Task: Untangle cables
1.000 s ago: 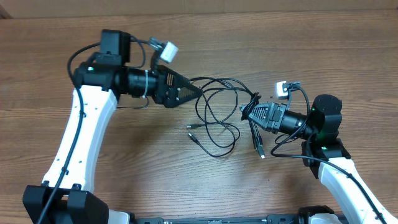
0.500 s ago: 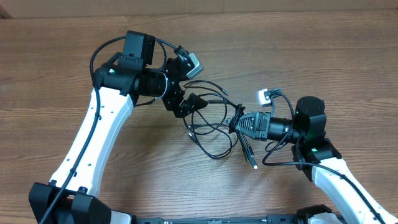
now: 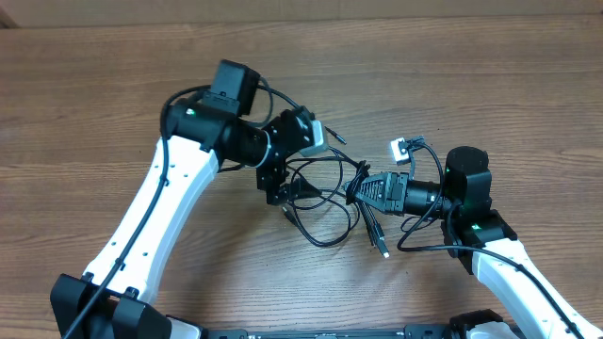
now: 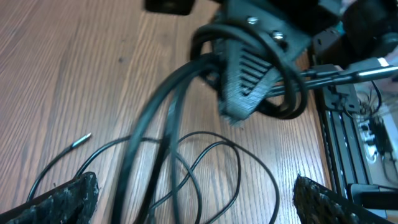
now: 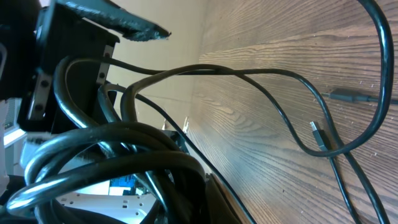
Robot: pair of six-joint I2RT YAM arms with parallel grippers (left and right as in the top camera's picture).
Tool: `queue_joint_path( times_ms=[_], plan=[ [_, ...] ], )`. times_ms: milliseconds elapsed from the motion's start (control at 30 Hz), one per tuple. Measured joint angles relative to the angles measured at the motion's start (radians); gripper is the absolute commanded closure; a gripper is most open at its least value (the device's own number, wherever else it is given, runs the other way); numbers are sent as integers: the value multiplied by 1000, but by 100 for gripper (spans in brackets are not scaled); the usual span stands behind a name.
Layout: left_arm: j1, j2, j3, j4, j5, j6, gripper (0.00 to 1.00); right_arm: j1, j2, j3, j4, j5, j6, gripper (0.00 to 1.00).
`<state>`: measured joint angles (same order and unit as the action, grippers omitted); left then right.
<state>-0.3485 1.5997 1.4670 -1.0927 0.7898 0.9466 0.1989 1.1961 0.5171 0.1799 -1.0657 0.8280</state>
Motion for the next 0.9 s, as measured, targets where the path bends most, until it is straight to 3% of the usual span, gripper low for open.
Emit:
queue_joint_path(
  times_ms=[433,500,600,633,700,900],
  plan=[
    [-18,0,0,19,2,50,0,1,0,0,74,-97,-8,96],
    [-18,0,0,19,2,51,4,2,0,0,88,-115,-11,96],
    [-18,0,0,18,2,51,32,4,0,0,89,-133,-10,96],
    [-18,0,0,18,2,55,63,4,0,0,88,-136,-10,96],
    [-18,0,0,16,2,51,96,5,0,0,89,-139,-10,96],
    [-19,0,0,15,2,48,96,5,0,0,89,-134,-11,95]
  ],
)
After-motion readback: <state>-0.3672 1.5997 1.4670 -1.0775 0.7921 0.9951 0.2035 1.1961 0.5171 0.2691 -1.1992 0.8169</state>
